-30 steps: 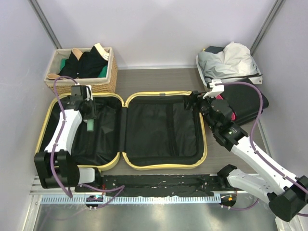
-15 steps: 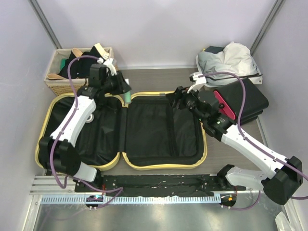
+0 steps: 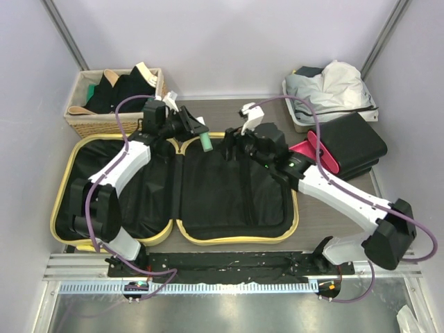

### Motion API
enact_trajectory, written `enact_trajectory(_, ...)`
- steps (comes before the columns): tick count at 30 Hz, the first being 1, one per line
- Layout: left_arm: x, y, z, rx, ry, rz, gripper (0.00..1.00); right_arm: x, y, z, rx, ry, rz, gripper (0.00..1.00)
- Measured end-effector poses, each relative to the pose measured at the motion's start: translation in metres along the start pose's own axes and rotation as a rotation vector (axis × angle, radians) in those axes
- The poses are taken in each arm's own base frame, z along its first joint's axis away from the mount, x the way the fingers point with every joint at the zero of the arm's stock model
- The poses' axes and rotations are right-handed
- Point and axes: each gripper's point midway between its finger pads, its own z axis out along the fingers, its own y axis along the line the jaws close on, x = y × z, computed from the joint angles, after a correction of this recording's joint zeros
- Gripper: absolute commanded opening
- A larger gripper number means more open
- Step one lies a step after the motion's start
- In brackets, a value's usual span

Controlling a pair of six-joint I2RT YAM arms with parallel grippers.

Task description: Open, take out, and arrange the luggage

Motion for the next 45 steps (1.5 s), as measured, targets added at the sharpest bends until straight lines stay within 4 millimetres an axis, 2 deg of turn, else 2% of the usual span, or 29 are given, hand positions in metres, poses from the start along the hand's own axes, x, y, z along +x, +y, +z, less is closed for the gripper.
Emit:
enact_trajectory(4,0.008,-0.013,0.004,0.039,0.016,-0.023,0.00,0.029,0.003,0.015,0.010,0.098,-0.035,0.70)
enact_trajectory(6,0.010,-0.020,0.005,0.061,0.015,-0.029,0.00,0.034,-0.001,0.019,0.033,0.120,-0.043,0.69)
enact_trajectory(9,0.015,-0.027,0.008,0.087,0.020,-0.039,0.00,0.037,-0.010,0.026,0.089,0.145,-0.052,0.67)
enact_trajectory(14,0.032,-0.042,0.011,0.127,0.059,-0.054,0.00,0.035,-0.015,0.033,0.116,0.151,-0.058,0.62)
enact_trajectory(21,0.049,-0.061,0.013,0.177,0.097,-0.055,0.00,0.037,-0.021,0.039,0.150,0.153,-0.069,0.49)
enact_trajectory(24,0.054,-0.066,0.012,0.191,0.101,-0.060,0.00,0.043,-0.026,0.043,0.167,0.166,-0.076,0.23)
enact_trajectory(26,0.054,-0.066,0.012,0.191,0.095,-0.060,0.00,0.044,-0.029,0.044,0.180,0.167,-0.076,0.11)
enact_trajectory(27,0.054,-0.065,0.013,0.192,0.091,-0.060,0.00,0.044,-0.030,0.044,0.185,0.165,-0.074,0.01)
enact_trajectory(29,0.054,-0.065,0.013,0.190,0.088,-0.059,0.00,0.044,-0.032,0.045,0.196,0.163,-0.077,0.01)
enact_trajectory(31,0.054,-0.066,0.014,0.190,0.084,-0.056,0.11,0.044,-0.033,0.045,0.201,0.162,-0.078,0.01)
enact_trajectory(32,0.054,-0.066,0.014,0.190,0.082,-0.055,0.32,0.044,-0.033,0.045,0.205,0.161,-0.079,0.01)
enact_trajectory(34,0.054,-0.066,0.014,0.189,0.079,-0.049,0.54,0.043,-0.034,0.044,0.209,0.159,-0.082,0.01)
enact_trajectory(35,0.054,-0.066,0.014,0.188,0.079,-0.046,0.69,0.043,-0.035,0.044,0.211,0.159,-0.085,0.01)
enact_trajectory(38,0.056,-0.067,0.010,0.185,0.083,-0.017,0.89,0.048,-0.047,0.035,0.253,0.171,-0.113,0.01)
enact_trajectory(41,0.047,-0.068,0.003,0.172,0.057,0.017,0.99,0.054,-0.062,0.019,0.304,0.205,-0.148,0.01)
enact_trajectory(45,0.011,-0.056,-0.015,0.126,-0.044,0.047,1.00,0.042,-0.082,-0.016,0.375,0.228,-0.218,0.01)
